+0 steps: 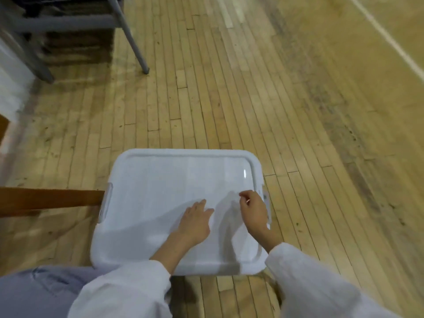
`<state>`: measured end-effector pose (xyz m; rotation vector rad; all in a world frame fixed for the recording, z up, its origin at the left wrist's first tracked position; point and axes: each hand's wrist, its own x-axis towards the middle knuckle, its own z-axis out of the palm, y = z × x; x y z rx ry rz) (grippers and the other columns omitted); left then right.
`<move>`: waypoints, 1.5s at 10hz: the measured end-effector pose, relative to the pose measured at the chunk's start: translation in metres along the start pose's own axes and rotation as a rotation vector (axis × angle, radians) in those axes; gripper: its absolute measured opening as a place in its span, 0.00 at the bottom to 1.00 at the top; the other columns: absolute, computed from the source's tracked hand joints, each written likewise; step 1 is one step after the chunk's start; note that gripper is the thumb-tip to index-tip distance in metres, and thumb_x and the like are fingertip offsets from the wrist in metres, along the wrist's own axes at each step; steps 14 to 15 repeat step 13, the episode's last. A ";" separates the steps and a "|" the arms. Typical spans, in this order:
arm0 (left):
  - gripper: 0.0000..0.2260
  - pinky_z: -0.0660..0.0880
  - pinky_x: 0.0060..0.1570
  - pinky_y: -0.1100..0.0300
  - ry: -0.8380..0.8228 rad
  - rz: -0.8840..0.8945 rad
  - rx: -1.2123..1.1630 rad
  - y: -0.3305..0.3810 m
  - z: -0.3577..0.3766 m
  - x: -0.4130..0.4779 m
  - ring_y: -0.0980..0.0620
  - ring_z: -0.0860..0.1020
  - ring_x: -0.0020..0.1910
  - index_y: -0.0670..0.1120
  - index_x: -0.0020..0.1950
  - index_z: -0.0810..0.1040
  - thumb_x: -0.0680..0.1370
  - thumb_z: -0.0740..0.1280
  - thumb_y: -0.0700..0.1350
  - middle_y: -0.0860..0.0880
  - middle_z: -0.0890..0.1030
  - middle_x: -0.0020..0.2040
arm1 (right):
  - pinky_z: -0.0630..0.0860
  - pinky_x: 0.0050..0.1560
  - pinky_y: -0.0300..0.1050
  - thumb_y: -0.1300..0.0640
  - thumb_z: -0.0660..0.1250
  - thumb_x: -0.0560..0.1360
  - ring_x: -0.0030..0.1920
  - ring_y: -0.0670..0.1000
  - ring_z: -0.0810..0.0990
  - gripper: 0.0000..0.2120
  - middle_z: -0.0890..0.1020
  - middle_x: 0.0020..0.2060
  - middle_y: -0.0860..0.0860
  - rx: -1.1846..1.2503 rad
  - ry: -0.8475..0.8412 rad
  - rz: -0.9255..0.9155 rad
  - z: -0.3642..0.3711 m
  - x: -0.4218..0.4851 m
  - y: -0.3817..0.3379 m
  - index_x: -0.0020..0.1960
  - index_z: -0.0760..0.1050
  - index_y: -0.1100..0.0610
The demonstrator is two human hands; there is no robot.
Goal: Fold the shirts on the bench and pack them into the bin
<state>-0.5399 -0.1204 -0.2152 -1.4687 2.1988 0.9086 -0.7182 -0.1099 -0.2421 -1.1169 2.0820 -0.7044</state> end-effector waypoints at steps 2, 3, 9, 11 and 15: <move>0.26 0.49 0.75 0.48 -0.138 0.077 0.096 0.088 0.017 0.019 0.47 0.49 0.77 0.47 0.78 0.51 0.81 0.53 0.39 0.45 0.48 0.79 | 0.66 0.66 0.53 0.41 0.68 0.72 0.68 0.58 0.65 0.39 0.65 0.69 0.59 -0.125 -0.047 0.146 -0.034 0.025 0.047 0.74 0.57 0.60; 0.29 0.48 0.75 0.49 -0.107 0.054 0.144 0.088 0.019 0.019 0.49 0.51 0.77 0.47 0.79 0.46 0.80 0.53 0.37 0.47 0.49 0.79 | 0.63 0.69 0.56 0.36 0.68 0.70 0.74 0.58 0.58 0.49 0.55 0.75 0.58 0.109 -0.187 0.273 -0.031 0.029 0.060 0.77 0.45 0.58; 0.30 0.48 0.75 0.48 -0.188 0.067 0.178 0.073 0.027 0.015 0.52 0.44 0.77 0.48 0.79 0.45 0.80 0.54 0.36 0.51 0.41 0.79 | 0.75 0.53 0.55 0.44 0.59 0.78 0.57 0.60 0.75 0.28 0.69 0.64 0.59 0.064 -0.081 0.256 -0.012 0.023 0.052 0.70 0.59 0.60; 0.30 0.49 0.75 0.49 -0.253 0.017 0.110 0.076 0.015 0.010 0.50 0.47 0.77 0.48 0.79 0.45 0.80 0.56 0.38 0.48 0.44 0.79 | 0.69 0.58 0.55 0.47 0.51 0.82 0.62 0.64 0.70 0.29 0.61 0.69 0.64 -0.085 -0.139 0.298 -0.006 0.027 0.045 0.77 0.46 0.58; 0.23 0.63 0.68 0.58 0.064 -0.095 -0.329 0.032 -0.036 -0.032 0.47 0.65 0.71 0.48 0.76 0.59 0.80 0.57 0.40 0.47 0.65 0.74 | 0.63 0.69 0.59 0.60 0.57 0.77 0.71 0.62 0.62 0.31 0.60 0.73 0.61 -0.131 -0.043 0.127 -0.022 0.022 0.002 0.76 0.49 0.57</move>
